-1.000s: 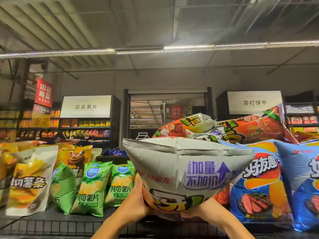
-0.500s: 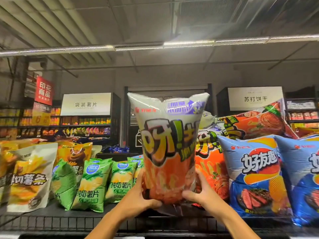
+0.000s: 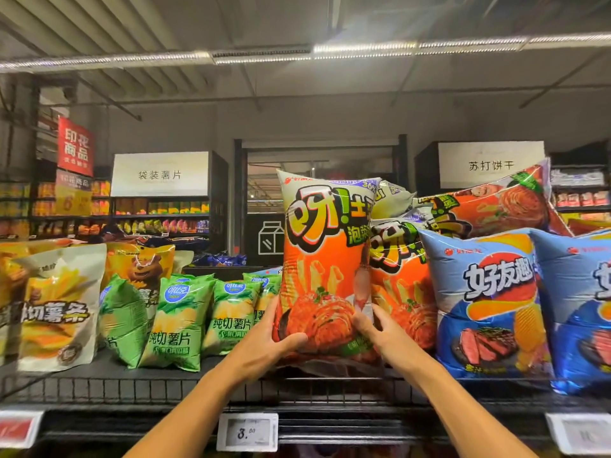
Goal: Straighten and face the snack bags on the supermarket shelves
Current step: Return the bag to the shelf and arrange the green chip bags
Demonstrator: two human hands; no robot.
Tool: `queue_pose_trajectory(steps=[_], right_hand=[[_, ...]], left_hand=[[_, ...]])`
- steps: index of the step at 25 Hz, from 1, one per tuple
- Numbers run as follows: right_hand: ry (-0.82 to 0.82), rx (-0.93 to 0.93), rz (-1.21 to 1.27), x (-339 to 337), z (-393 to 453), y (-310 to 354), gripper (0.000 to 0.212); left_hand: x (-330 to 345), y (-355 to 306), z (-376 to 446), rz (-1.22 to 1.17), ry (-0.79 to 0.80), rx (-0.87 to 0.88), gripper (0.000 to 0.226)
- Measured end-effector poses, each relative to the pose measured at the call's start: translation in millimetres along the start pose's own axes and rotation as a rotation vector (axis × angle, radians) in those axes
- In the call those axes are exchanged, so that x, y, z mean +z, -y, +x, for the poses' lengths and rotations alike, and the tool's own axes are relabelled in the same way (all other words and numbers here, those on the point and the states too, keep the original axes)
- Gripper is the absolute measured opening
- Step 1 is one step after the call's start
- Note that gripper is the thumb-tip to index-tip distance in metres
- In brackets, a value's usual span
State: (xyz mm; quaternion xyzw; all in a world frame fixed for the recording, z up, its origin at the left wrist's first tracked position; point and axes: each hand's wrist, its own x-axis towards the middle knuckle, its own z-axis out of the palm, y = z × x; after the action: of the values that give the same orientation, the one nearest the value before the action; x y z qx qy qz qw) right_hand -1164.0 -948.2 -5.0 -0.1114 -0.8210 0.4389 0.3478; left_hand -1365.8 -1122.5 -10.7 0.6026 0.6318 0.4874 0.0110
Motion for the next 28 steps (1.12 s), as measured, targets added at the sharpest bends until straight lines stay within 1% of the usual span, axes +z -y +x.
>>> queue_pose_trajectory(steps=[2,6,8,9,11,12,13,14,15,16,18,19,20,21,22,23,24,26,27,28], right_hand=[[0.009,-0.007,0.021,-1.1,-0.7,2.2,0.123],[0.031,-0.023,0.175,-5.4,-2.3,4.5,0.139],[-0.020,-0.072,0.191,-6.1,-2.8,9.8,0.138],[-0.086,-0.102,0.180,-5.6,-2.1,14.9,0.131],[-0.253,-0.194,0.179,0.6,0.0,29.2,0.102],[-0.303,-0.237,0.188,5.9,0.8,37.8,0.088],[-0.313,-0.270,0.210,12.6,0.9,45.5,0.083],[-0.296,-0.283,0.237,18.9,1.5,51.6,0.086],[-0.274,-0.276,0.261,23.7,0.7,57.1,0.090],[-0.266,-0.268,0.276,25.6,0.3,60.5,0.085],[-0.271,-0.274,0.326,23.9,-1.0,66.2,0.050],[-0.288,-0.281,0.325,21.8,-1.5,69.2,0.033],[-0.315,-0.296,0.293,20.4,-1.8,72.1,0.021],[-0.344,-0.321,0.251,18.5,-2.0,74.6,0.015],[-0.363,-0.346,0.218,16.3,-2.8,77.0,0.016],[-0.365,-0.362,0.202,13.2,-4.0,79.4,0.025],[-0.355,-0.360,0.209,8.5,-3.8,81.3,0.042],[-0.309,-0.309,0.278,-4.9,-2.5,81.2,0.081],[-0.271,-0.272,0.321,-10.5,-1.2,81.5,0.096],[-0.211,-0.242,0.364,-13.8,-0.4,81.4,0.106]], left_hand=[[-0.5,0.0,0.4,-0.014,-0.004,-0.014,0.090],[-5.4,-14.6,-2.5,-0.049,-0.004,-0.016,0.095],[-10.4,-32.0,-4.6,-0.054,-0.017,0.012,0.095],[-10.7,-39.7,-4.3,-0.054,-0.079,0.031,0.096],[-4.5,-57.4,-4.3,0.021,-0.307,0.043,0.094],[2.7,-67.8,-5.0,0.034,-0.392,0.049,0.091],[11.7,-77.6,-6.1,0.013,-0.421,0.062,0.091],[19.5,-88.0,-7.4,-0.035,-0.402,0.058,0.094],[24.5,-97.6,-8.0,-0.102,-0.373,0.036,0.103],[25.1,-103.5,-6.3,-0.196,-0.352,0.011,0.107],[15.2,-107.6,-1.9,-0.394,-0.319,-0.011,0.096],[7.0,-107.4,-0.6,-0.433,-0.303,-0.028,0.093],[-0.1,-105.2,0.4,-0.450,-0.281,-0.042,0.092],[-5.5,-103.3,0.9,-0.472,-0.262,-0.048,0.088],[-8.9,-101.2,1.4,-0.510,-0.242,-0.054,0.084],[-10.9,-99.1,1.1,-0.564,-0.219,-0.065,0.081],[-13.1,-97.4,-0.2,-0.611,-0.184,-0.068,0.080],[-20.3,-91.6,-3.6,-0.690,-0.121,-0.053,0.086],[-24.7,-89.0,-6.6,-0.745,-0.085,-0.051,0.088],[-28.1,-88.0,-10.1,-0.802,-0.014,-0.063,0.086]])
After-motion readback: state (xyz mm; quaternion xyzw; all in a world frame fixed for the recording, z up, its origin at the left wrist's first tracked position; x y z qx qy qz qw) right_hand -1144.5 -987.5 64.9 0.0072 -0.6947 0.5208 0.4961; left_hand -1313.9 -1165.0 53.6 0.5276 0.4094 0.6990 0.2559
